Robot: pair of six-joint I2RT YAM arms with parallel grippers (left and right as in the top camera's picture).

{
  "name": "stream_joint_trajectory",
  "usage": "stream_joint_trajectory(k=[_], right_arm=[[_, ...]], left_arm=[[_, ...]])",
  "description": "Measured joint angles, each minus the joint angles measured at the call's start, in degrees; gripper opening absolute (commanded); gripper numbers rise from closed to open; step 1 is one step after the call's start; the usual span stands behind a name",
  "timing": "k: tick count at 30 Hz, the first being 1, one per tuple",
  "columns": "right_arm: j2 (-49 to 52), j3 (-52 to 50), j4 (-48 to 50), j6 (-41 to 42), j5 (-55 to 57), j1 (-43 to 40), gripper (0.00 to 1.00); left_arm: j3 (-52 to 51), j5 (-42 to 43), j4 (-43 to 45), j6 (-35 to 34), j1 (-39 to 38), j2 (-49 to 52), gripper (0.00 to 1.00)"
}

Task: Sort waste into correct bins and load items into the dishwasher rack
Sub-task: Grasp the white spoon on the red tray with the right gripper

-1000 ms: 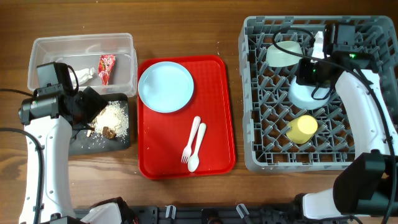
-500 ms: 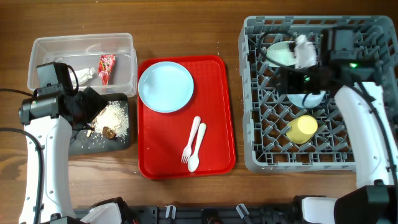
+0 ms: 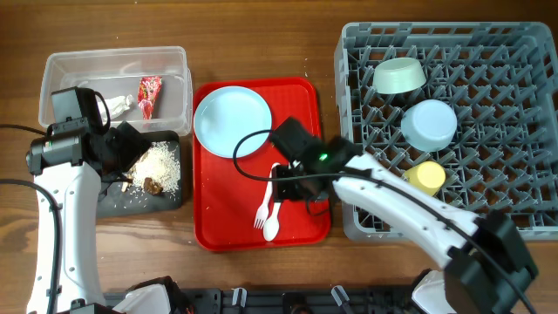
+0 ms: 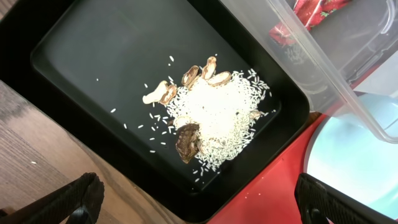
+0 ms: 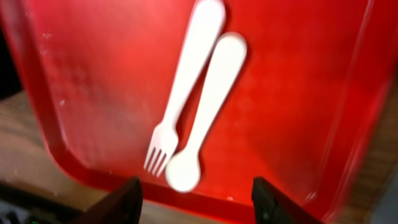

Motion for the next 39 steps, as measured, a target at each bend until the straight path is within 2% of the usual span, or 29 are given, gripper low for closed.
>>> stream_joint_trajectory(k=[4, 10, 13, 15, 17, 18, 24, 26, 29, 33, 39], right_arm=[[4.22, -2.67, 4.85, 8.87, 0.33, 3.74, 0.56], [11.13, -2.67, 4.98, 14.25, -1.68, 10.05, 0.53], [11.17, -2.67, 5.68, 16.33, -2.10, 10.43, 0.42], [11.47, -2.67, 5.92, 17.20, -2.29, 10.43, 0.26], [11.52, -2.67, 5.92, 17.92, -2.51, 10.43, 0.16], [11.52, -2.67, 5.92, 18.10, -2.69, 10.45, 0.15], [11.43, -2.23, 6.45, 18.03, -3.67, 9.77, 0.11], [11.47, -2.23, 6.08, 17.55, -4.15, 8.52, 0.04], [10.36, -1.46, 5.68, 13.88, -6.56, 6.34, 0.04], [8.96, -1.55, 5.16, 6.29, -4.37, 2.32, 0.05], [7.52, -1.81, -0.72, 2.01, 0.24, 1.09, 0.05]], left_arm=[[0.00, 0.00, 0.02, 0.00, 0.00, 0.02, 1.00], [0.00, 0.00, 0.00, 0.00, 0.00, 0.00, 1.00], [0.00, 0.00, 0.02, 0.00, 0.00, 0.00, 1.00], [0.00, 0.00, 0.00, 0.00, 0.00, 0.02, 1.00], [0.00, 0.00, 0.00, 0.00, 0.00, 0.00, 1.00], [0.00, 0.00, 0.00, 0.00, 0.00, 0.02, 1.00], [0.00, 0.00, 0.00, 0.00, 0.00, 0.02, 1.00], [0.00, 0.00, 0.00, 0.00, 0.00, 0.02, 1.00], [0.00, 0.00, -0.02, 0.00, 0.00, 0.00, 1.00], [0.00, 0.00, -0.07, 0.00, 0.00, 0.02, 1.00], [0.00, 0.00, -0.07, 0.00, 0.00, 0.00, 1.00]])
